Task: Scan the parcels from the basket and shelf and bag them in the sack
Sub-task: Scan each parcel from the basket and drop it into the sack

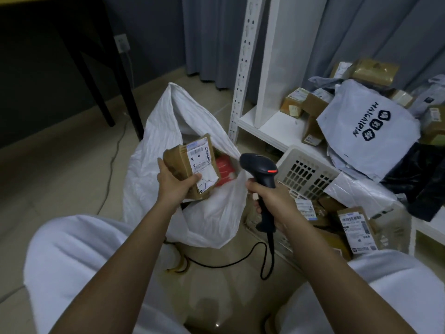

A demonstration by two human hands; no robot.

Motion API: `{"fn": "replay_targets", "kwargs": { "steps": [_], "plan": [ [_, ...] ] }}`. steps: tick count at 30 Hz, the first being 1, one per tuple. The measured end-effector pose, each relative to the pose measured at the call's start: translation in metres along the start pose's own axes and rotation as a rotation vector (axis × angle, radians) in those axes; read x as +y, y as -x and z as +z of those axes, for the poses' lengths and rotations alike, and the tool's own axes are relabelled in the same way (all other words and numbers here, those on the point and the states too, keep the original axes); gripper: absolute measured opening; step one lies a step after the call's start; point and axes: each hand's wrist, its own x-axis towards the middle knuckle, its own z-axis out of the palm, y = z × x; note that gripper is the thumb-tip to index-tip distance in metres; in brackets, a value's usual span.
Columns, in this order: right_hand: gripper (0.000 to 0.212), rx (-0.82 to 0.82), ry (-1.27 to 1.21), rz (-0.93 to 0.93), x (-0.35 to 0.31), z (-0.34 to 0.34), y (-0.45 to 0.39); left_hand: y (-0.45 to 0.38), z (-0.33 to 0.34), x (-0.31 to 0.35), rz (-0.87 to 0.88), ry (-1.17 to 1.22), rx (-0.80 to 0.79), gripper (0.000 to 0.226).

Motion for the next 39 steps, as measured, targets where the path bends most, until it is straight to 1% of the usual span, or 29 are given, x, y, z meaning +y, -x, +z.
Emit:
{"fn": "replay_targets", "kwargs": {
  "steps": [2, 4, 5, 8, 10, 12, 14, 18, 20, 22, 23, 25, 27, 29, 30, 31, 33, 34, 35, 36, 37, 38, 39],
  "plan": [
    [0.023, 0.069, 0.030, -0.002, 0.002, 0.008, -0.018, -0.009, -0.010, -0.015, -0.014, -0.026, 0.106, 0.128],
    [0.014, 0.124, 0.061, -0.017, 0.002, 0.018, -0.039, -0.019, -0.020, -0.029, -0.027, -0.047, 0.145, 0.127],
    [0.013, 0.158, 0.074, -0.034, 0.002, 0.024, -0.052, -0.024, -0.023, -0.035, -0.040, -0.055, 0.148, 0.127],
    [0.025, 0.269, 0.181, -0.132, 0.005, 0.040, -0.091, -0.041, -0.025, -0.051, -0.072, -0.069, 0.131, 0.126],
    [0.023, 0.329, 0.298, -0.183, 0.007, 0.048, -0.115, -0.054, -0.021, -0.062, -0.041, -0.066, 0.083, 0.127],
    [0.028, 0.361, 0.420, -0.184, 0.008, 0.053, -0.134, -0.066, -0.013, -0.068, -0.013, -0.074, 0.024, 0.128],
    [0.026, 0.333, 0.445, -0.144, 0.008, 0.057, -0.149, -0.077, -0.002, -0.072, -0.030, -0.102, -0.035, 0.129],
    [0.017, 0.282, 0.372, -0.052, 0.016, 0.063, -0.177, -0.100, 0.022, -0.088, -0.025, -0.130, -0.131, 0.130],
    [0.019, 0.253, 0.307, 0.009, 0.019, 0.062, -0.184, -0.110, 0.034, -0.096, -0.029, -0.110, -0.195, 0.115],
    [0.016, 0.196, 0.263, 0.043, 0.018, 0.057, -0.184, -0.118, 0.048, -0.099, -0.003, -0.103, -0.256, 0.097],
    [0.013, 0.172, 0.230, 0.050, 0.015, 0.052, -0.180, -0.121, 0.056, -0.100, 0.001, -0.108, -0.266, 0.095],
    [0.007, 0.159, 0.139, 0.067, 0.012, 0.039, -0.173, -0.130, 0.075, -0.111, -0.008, -0.071, -0.244, 0.107],
    [0.007, 0.191, 0.062, 0.073, 0.012, 0.024, -0.172, -0.140, 0.096, -0.120, -0.025, -0.048, -0.192, 0.109],
    [0.012, 0.226, 0.027, 0.075, 0.014, 0.016, -0.174, -0.135, 0.107, -0.101, -0.035, -0.098, -0.144, 0.105],
    [0.013, 0.247, 0.010, 0.086, 0.016, 0.015, -0.177, -0.133, 0.111, -0.096, -0.043, -0.136, -0.145, 0.102],
    [0.012, 0.264, -0.006, 0.093, 0.017, 0.015, -0.180, -0.131, 0.114, -0.092, -0.046, -0.205, -0.154, 0.098],
    [0.010, 0.273, -0.040, 0.107, 0.017, 0.020, -0.186, -0.128, 0.115, -0.093, -0.056, -0.440, -0.173, 0.088],
    [0.013, 0.264, -0.059, 0.116, 0.018, 0.023, -0.190, -0.127, 0.111, -0.094, -0.077, -0.548, -0.223, 0.085],
    [0.019, 0.248, -0.070, 0.122, 0.019, 0.026, -0.193, -0.123, 0.105, -0.098, -0.111, -0.602, -0.309, 0.084],
    [0.023, 0.231, -0.077, 0.125, 0.020, 0.029, -0.196, -0.119, 0.098, -0.101, -0.134, -0.614, -0.407, 0.082],
    [0.022, 0.207, -0.067, 0.115, 0.020, 0.033, -0.196, -0.116, 0.090, -0.106, -0.146, -0.601, -0.480, 0.080],
    [0.019, 0.185, -0.055, 0.102, 0.021, 0.036, -0.196, -0.112, 0.083, -0.109, -0.128, -0.588, -0.505, 0.076],
    [0.019, 0.165, -0.048, 0.096, 0.020, 0.039, -0.195, -0.107, 0.075, -0.111, -0.078, -0.580, -0.477, 0.068]
  ]
}}
